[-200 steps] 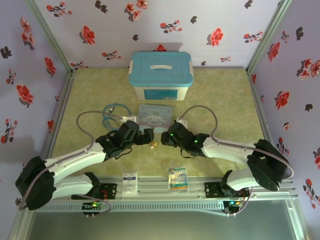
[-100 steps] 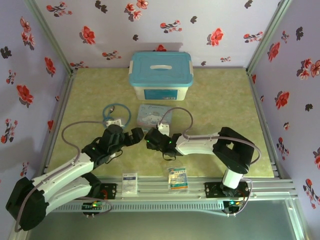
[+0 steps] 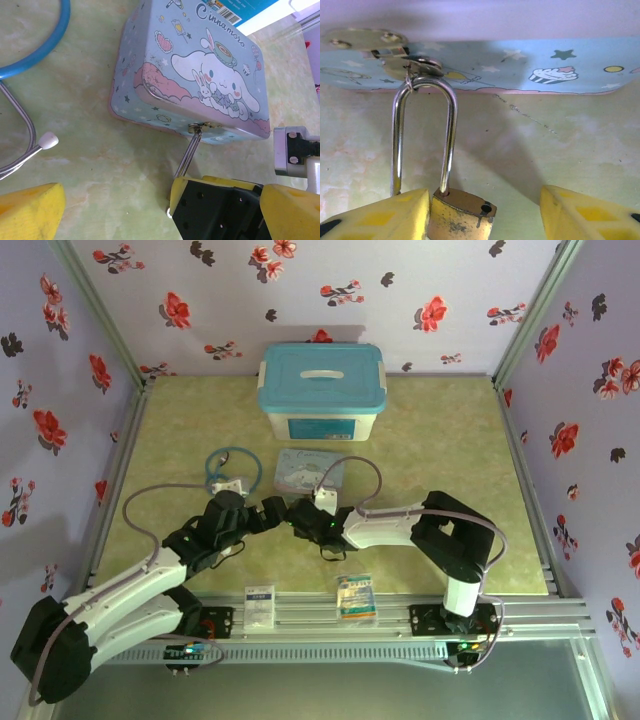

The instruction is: Unlock the padlock with the key

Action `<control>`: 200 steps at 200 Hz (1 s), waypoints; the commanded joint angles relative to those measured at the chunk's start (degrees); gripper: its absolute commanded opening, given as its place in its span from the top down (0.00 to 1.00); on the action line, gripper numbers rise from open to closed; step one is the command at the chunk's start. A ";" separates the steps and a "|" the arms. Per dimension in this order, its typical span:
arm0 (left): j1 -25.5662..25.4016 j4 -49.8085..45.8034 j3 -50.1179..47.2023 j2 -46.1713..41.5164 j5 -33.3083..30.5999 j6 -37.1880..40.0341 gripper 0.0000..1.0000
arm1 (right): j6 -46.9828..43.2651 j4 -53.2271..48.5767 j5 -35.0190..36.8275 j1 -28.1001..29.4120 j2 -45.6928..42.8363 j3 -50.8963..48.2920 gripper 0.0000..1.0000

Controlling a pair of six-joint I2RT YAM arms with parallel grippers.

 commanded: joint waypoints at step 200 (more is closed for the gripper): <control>8.83 7.72 20.21 31.71 -1.36 22.76 0.24 | 10.79 13.25 4.80 0.76 0.62 -7.71 0.74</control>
